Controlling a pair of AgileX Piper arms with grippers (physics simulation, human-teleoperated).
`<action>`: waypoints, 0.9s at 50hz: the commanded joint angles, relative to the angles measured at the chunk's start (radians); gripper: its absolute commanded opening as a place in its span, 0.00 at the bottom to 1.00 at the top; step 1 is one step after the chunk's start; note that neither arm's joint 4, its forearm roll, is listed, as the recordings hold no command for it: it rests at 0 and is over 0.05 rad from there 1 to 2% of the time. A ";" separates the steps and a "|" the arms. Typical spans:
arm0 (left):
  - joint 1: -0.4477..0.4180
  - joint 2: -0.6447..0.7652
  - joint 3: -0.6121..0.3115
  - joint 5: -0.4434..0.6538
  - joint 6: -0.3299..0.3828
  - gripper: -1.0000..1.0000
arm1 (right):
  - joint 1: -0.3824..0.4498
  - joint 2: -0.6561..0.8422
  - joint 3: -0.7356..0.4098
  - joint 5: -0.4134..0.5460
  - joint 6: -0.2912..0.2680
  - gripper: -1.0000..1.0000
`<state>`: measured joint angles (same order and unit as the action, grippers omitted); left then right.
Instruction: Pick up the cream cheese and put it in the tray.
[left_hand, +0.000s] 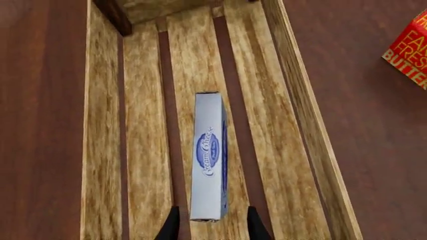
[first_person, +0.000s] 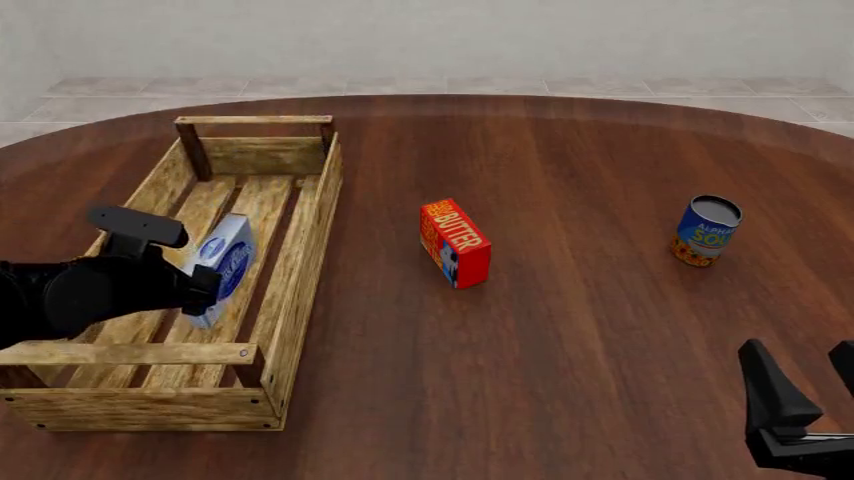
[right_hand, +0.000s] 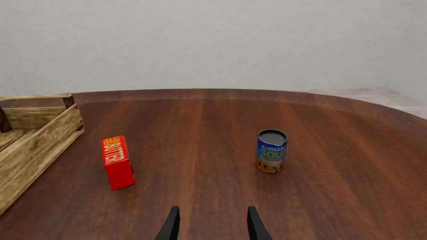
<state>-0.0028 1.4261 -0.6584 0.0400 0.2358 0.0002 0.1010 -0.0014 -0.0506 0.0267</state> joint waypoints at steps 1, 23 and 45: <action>0.000 -0.037 -0.020 0.031 0.007 1.00 | 0.000 0.000 0.000 0.000 0.001 1.00; -0.023 -0.131 -0.064 0.122 0.006 1.00 | 0.000 0.003 0.000 -0.002 0.001 1.00; -0.089 -0.344 -0.099 0.254 -0.026 1.00 | -0.001 0.000 0.000 0.000 0.000 1.00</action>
<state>-0.0661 1.1684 -0.7454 0.2419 0.2235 -0.0002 0.1028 -0.0014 -0.0516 0.0270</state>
